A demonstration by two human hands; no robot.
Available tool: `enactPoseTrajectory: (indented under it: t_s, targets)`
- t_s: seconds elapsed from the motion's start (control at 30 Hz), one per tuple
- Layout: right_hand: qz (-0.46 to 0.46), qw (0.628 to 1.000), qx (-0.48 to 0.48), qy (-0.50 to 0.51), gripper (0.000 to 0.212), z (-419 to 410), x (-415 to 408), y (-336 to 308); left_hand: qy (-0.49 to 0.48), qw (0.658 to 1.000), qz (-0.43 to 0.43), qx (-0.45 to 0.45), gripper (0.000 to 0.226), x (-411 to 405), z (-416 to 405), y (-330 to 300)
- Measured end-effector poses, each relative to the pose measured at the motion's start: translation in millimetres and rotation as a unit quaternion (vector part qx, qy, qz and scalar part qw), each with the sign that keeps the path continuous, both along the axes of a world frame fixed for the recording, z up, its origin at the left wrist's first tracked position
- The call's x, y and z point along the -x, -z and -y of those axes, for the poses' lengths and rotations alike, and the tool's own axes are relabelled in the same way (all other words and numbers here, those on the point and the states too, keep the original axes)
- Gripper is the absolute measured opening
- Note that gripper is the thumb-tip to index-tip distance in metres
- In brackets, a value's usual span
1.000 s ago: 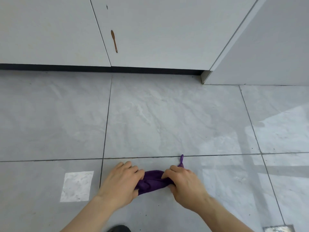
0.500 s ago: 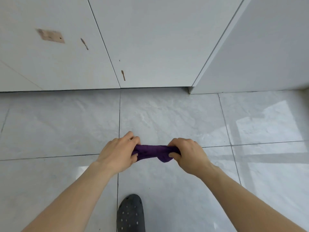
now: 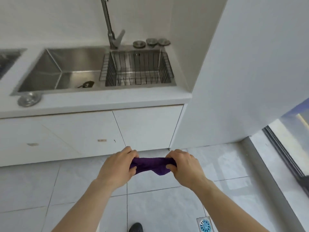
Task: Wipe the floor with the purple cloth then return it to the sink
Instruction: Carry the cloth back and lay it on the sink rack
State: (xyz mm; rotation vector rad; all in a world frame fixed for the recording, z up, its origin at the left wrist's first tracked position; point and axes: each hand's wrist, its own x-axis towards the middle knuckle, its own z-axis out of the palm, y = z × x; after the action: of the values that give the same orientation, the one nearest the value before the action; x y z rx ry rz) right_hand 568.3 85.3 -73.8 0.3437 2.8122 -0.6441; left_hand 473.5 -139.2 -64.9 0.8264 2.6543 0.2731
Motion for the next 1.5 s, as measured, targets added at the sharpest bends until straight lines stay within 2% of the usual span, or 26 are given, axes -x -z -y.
enactPoseTrajectory:
  t_s: [0.23,0.4,0.57,0.8,1.13,1.5]
  targets:
    - [-0.079,0.997,-0.023,0.008,0.019,-7.6,23.1,-173.9,-0.009,0.996,-0.069,-0.049,0.021,22.1,-5.8,-177.5]
    - [-0.122,0.992,-0.038,0.009,0.022,-2.1,49.5,-242.2,-0.007,0.992,-0.108,-0.070,0.019,45.3,-0.3,-246.0]
    - [-0.154,0.987,-0.048,0.013,0.021,8.9,77.7,-283.0,-0.008,0.988,-0.127,-0.086,0.018,75.3,9.2,-289.9]
    - [-0.182,0.981,-0.069,0.024,0.021,17.0,121.8,-318.7,0.003,0.982,-0.156,-0.104,0.015,117.9,16.6,-318.6]
    - [-0.211,0.973,-0.085,0.039,0.022,8.0,182.4,-329.6,0.008,0.976,-0.175,-0.132,0.017,183.2,4.6,-326.7]
    - [-0.214,0.974,-0.071,0.033,0.024,-31.0,296.4,-296.1,-0.002,0.977,-0.175,-0.126,0.025,293.2,-36.0,-293.4]
